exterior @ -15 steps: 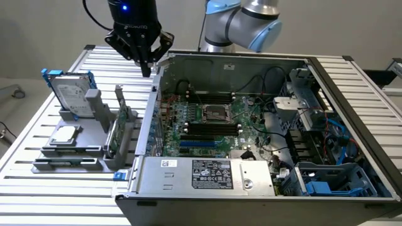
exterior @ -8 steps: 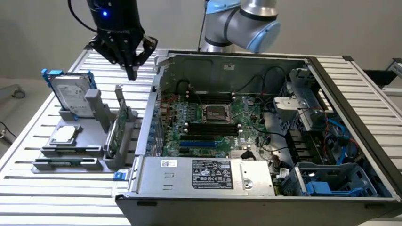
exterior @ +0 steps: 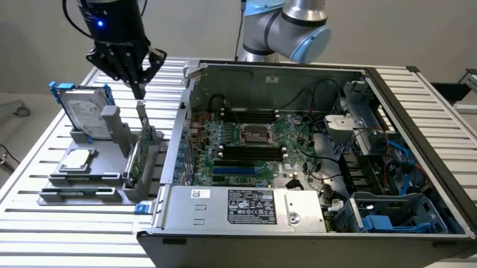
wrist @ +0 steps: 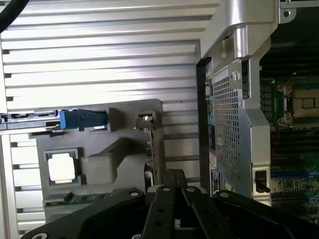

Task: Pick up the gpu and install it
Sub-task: 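Reach for the gpu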

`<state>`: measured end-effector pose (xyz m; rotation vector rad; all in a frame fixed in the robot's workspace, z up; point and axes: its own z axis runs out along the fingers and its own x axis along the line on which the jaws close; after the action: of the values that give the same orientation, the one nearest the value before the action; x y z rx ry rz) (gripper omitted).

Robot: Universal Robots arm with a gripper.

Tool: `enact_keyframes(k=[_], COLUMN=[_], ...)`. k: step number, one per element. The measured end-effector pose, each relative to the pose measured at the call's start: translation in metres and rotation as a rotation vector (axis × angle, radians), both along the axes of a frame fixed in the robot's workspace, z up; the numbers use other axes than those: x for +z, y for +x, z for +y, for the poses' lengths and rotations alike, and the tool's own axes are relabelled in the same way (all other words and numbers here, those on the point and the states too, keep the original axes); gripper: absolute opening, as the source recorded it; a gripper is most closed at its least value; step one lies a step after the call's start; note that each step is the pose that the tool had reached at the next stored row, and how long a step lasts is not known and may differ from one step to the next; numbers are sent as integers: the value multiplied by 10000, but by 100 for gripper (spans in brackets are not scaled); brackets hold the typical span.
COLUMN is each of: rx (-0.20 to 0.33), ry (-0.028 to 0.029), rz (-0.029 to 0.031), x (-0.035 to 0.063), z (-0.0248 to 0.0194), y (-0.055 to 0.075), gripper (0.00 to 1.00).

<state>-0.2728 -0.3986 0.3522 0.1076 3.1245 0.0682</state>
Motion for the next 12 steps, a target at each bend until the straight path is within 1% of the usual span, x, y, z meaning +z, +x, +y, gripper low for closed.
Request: enact_keyframes(k=[2,4,5,7,9,11,12], rx=[61,185,254,384,520,654,714], ry=[-19,-58,-89,-193,-329,-478,-539], rz=[20,73,102,158,215,259,274], x=[-9,-11,-11,-13,-13,-13,-15], z=[0,-1,0,0,0,0,0], y=[-17,-20,-21,-23,-24,-28,-33], gripper=[11,11,11,11,11,11,11])
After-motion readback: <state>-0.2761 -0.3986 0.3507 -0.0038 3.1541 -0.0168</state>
